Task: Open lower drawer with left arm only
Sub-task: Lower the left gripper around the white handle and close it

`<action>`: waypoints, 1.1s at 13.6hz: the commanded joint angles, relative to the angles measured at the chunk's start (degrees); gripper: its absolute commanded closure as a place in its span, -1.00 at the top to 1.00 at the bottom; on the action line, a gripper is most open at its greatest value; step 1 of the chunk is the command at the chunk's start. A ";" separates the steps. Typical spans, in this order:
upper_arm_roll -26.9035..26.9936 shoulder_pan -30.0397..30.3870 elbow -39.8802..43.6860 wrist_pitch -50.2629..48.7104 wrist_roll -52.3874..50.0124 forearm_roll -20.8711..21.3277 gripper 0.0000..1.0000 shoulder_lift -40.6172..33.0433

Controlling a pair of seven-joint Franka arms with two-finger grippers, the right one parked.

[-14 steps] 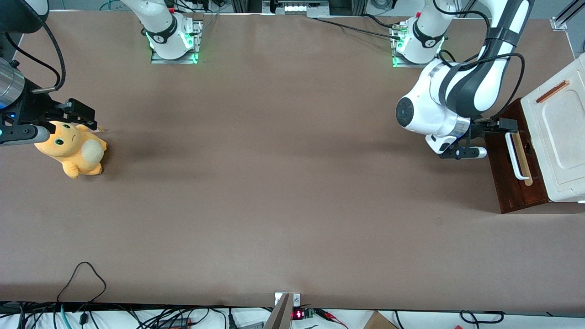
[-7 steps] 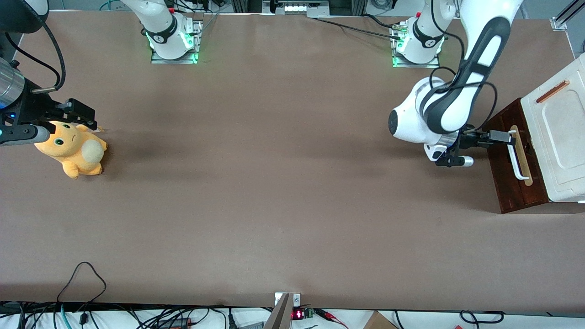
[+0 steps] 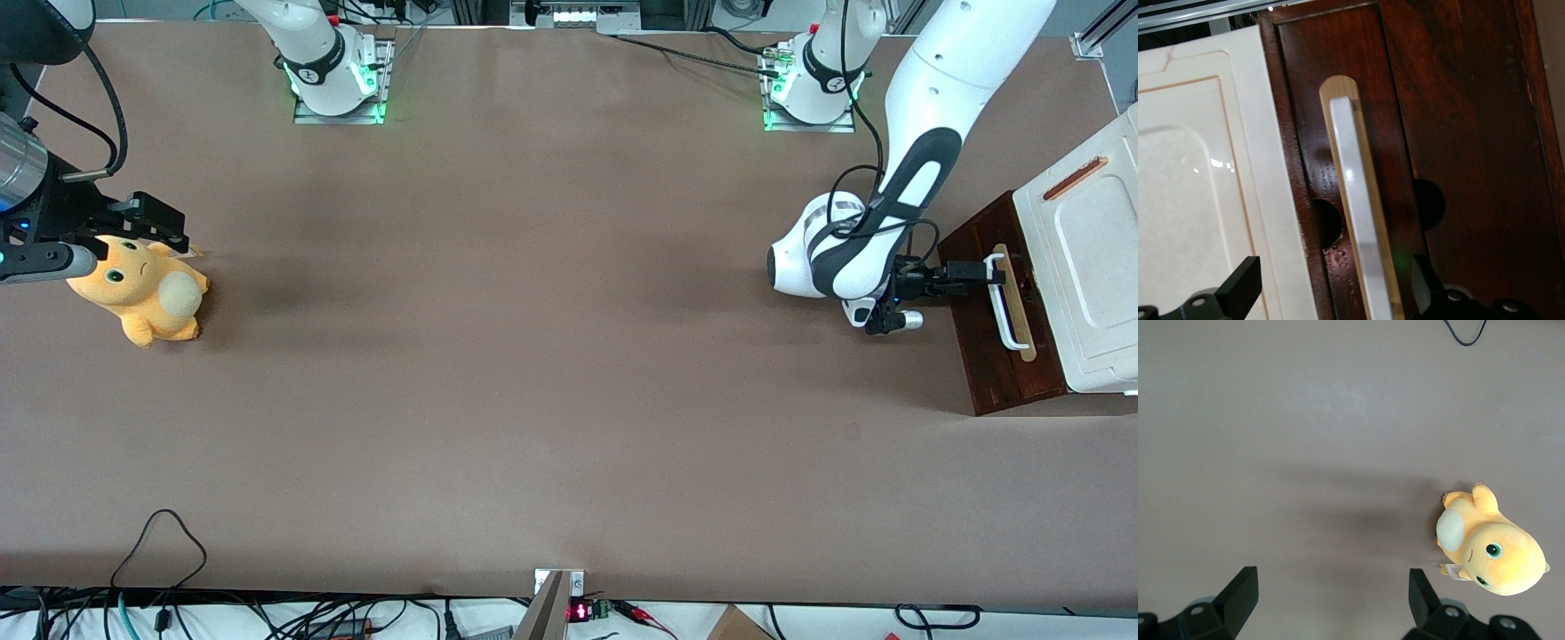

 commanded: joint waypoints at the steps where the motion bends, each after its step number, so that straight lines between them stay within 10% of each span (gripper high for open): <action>1: -0.49 2.40 2.25 -2.06 -1.42 2.87 0.89 2.68; 7: -0.93 3.64 4.27 -1.45 -1.07 3.14 0.23 2.94; 15: -0.75 4.60 4.89 0.40 -1.16 4.55 0.12 4.18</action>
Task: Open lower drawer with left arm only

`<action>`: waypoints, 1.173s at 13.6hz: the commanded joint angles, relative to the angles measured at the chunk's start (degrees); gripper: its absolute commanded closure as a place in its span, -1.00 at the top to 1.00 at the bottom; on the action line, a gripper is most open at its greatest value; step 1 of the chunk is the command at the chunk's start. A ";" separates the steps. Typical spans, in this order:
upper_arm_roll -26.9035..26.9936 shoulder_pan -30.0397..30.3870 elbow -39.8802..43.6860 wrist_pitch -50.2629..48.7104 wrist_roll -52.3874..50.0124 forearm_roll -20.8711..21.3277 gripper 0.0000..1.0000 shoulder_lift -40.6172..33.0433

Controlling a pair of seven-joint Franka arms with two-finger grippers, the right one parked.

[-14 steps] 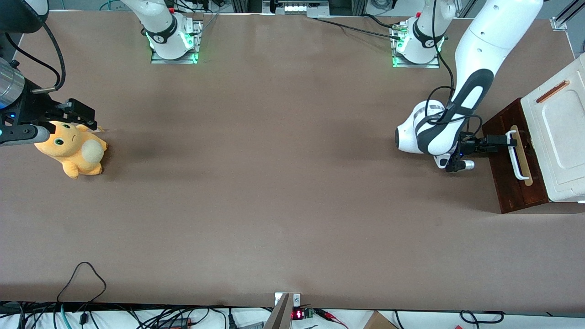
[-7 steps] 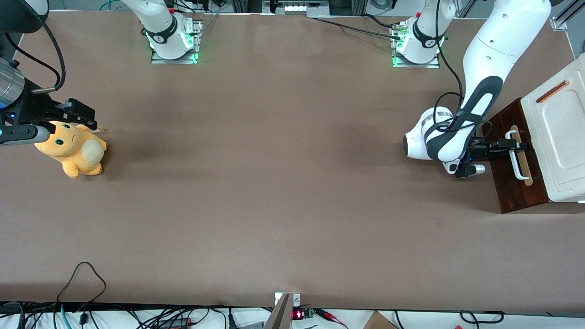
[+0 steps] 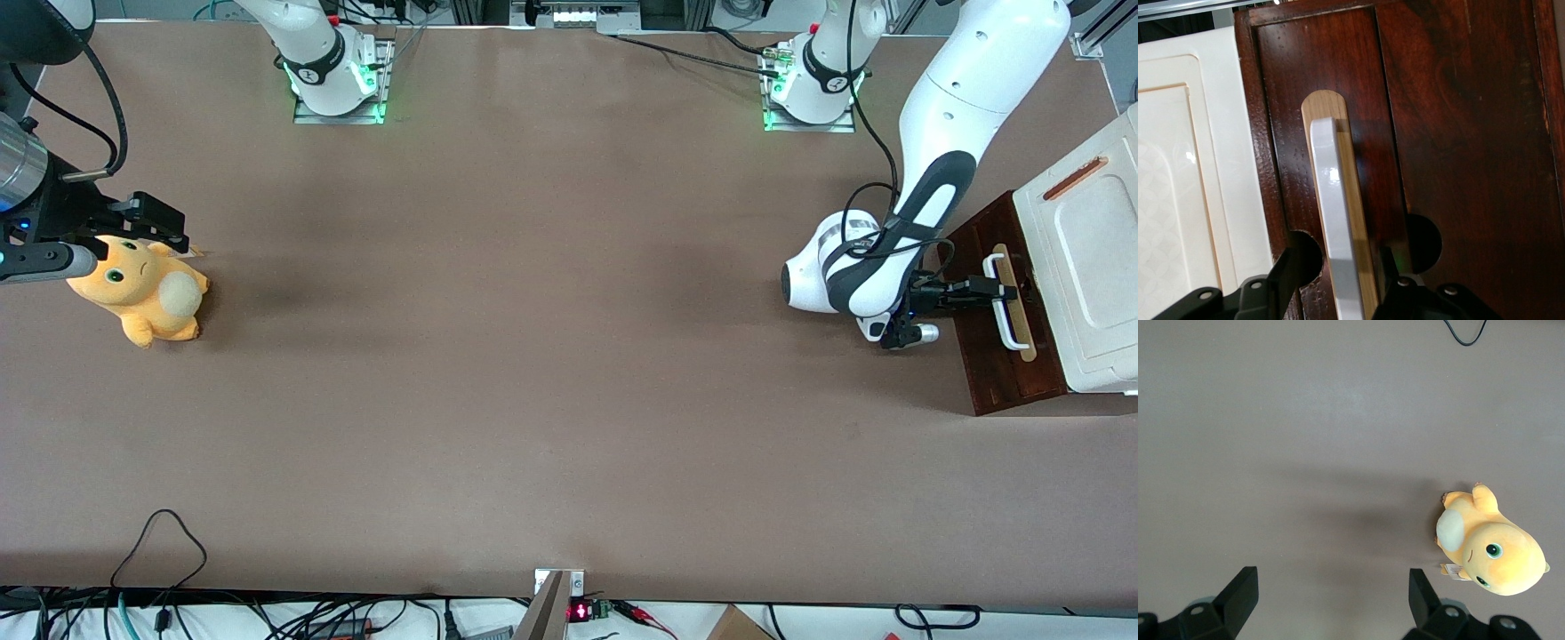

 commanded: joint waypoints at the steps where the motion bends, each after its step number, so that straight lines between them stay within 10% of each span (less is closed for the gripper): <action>1: -0.32 1.54 1.27 0.04 0.02 1.66 0.10 1.02; 16: -0.32 2.16 1.27 0.48 0.37 1.84 -0.36 1.45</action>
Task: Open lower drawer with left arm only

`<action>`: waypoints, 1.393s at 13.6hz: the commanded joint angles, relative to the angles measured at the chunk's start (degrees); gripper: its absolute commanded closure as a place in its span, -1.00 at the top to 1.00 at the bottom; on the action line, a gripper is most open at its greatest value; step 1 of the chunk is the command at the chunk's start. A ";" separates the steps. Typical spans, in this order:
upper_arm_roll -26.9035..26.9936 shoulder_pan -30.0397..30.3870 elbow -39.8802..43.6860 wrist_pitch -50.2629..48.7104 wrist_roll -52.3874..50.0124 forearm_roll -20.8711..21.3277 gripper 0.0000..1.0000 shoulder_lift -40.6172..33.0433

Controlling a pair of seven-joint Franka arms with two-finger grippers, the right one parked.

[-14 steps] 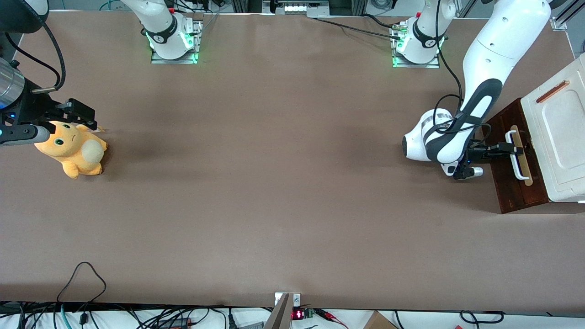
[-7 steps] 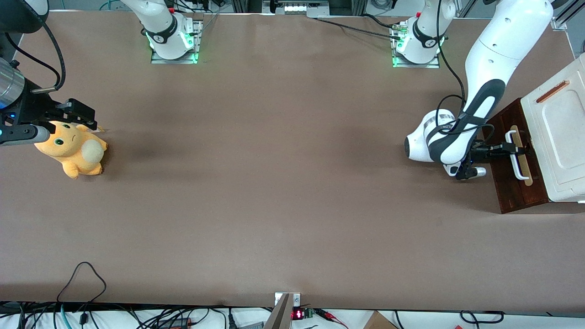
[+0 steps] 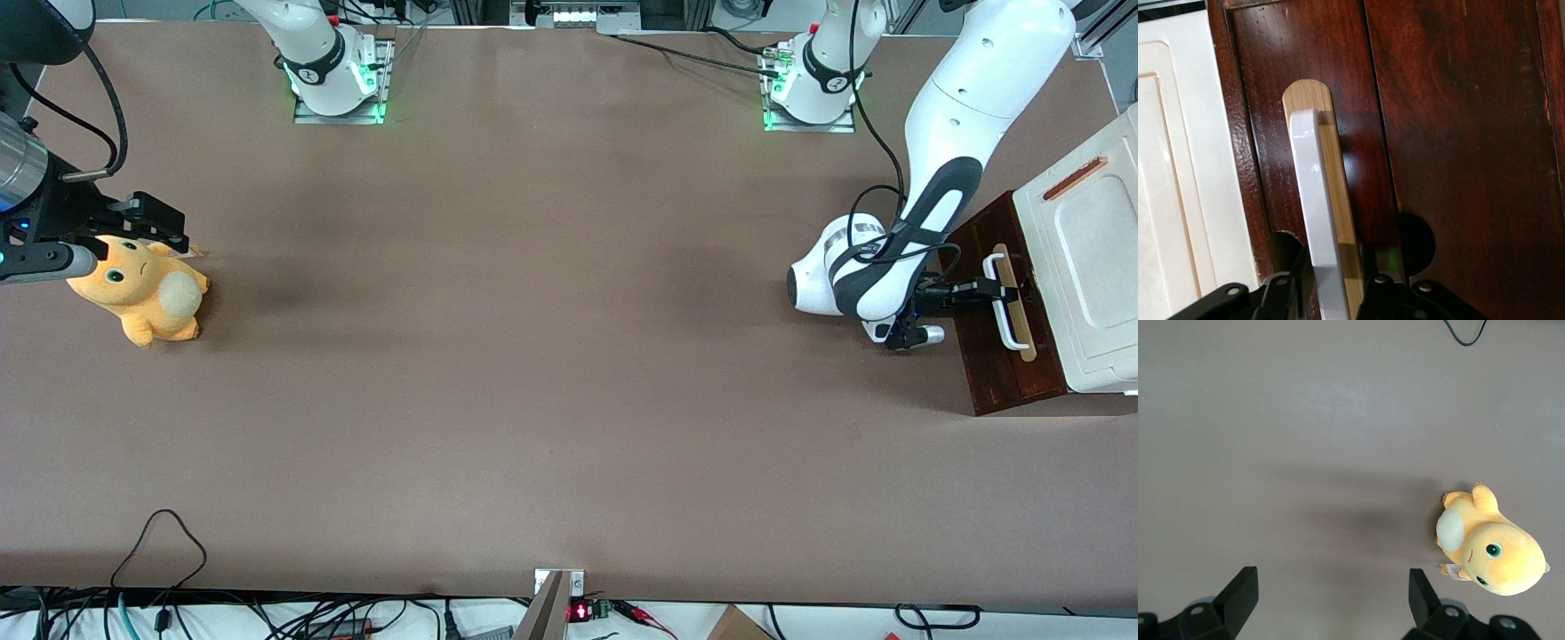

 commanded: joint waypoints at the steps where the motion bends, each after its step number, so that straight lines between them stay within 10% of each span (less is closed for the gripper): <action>1: -0.41 0.92 0.96 0.27 0.37 1.79 -0.36 0.78; 8: -0.58 1.01 1.05 0.27 0.19 1.62 -1.00 0.51; 19: -4.18 -5.04 1.31 -1.05 0.54 0.83 -1.00 -0.19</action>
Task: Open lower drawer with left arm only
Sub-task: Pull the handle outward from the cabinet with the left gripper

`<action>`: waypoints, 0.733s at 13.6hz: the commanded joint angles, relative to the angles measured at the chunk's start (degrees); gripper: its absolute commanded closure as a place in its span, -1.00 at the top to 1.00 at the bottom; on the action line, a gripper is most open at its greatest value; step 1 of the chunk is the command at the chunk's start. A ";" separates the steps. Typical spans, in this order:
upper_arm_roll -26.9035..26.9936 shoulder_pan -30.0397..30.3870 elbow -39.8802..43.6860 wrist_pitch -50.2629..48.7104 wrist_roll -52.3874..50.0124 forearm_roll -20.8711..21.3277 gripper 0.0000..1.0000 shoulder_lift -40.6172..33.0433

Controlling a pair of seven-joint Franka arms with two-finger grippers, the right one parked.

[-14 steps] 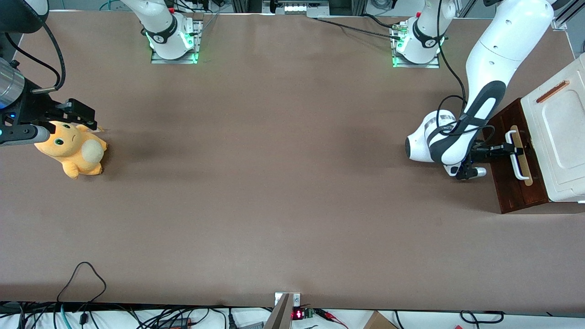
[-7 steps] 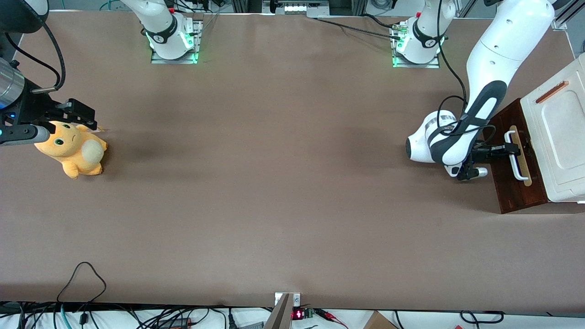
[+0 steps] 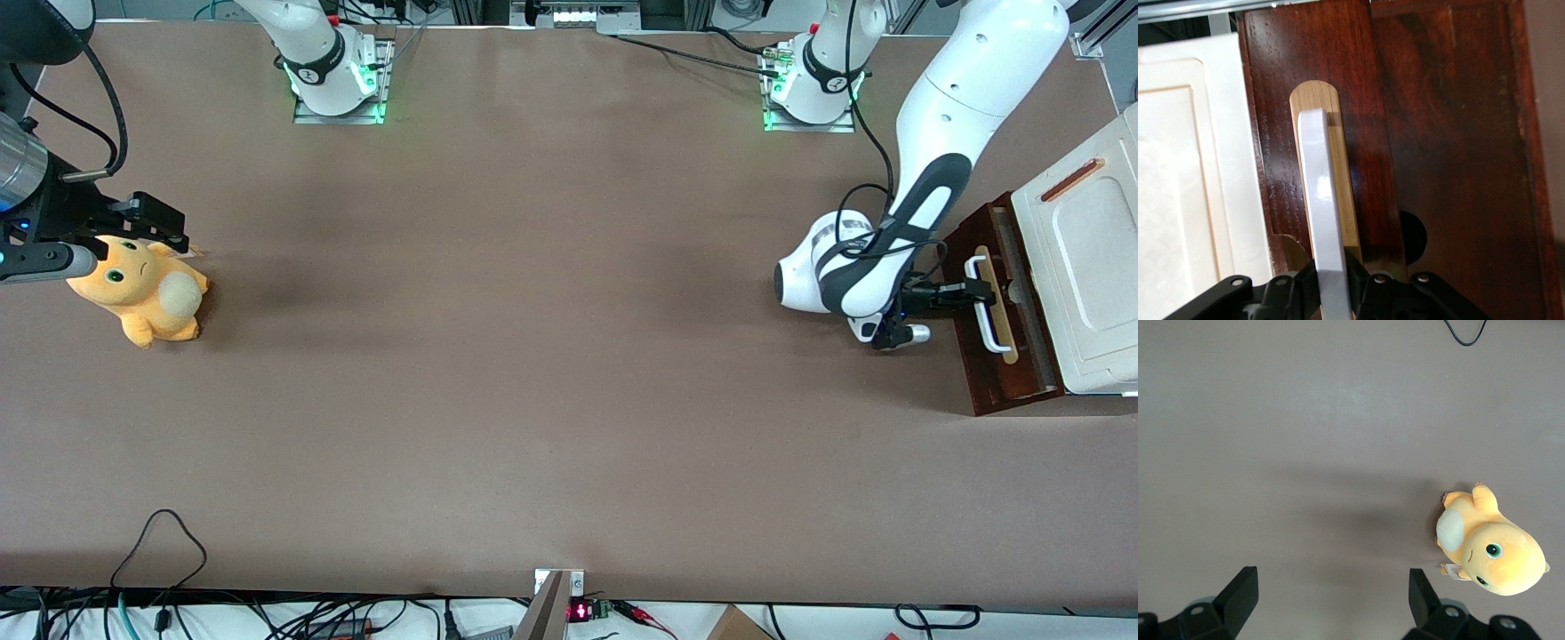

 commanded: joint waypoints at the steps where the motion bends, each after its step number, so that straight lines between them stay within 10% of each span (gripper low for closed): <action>1: -1.07 -4.99 1.85 -0.20 2.03 1.35 -1.00 -0.18; 10: -2.12 -5.96 1.95 0.58 2.30 -0.14 -0.87 0.35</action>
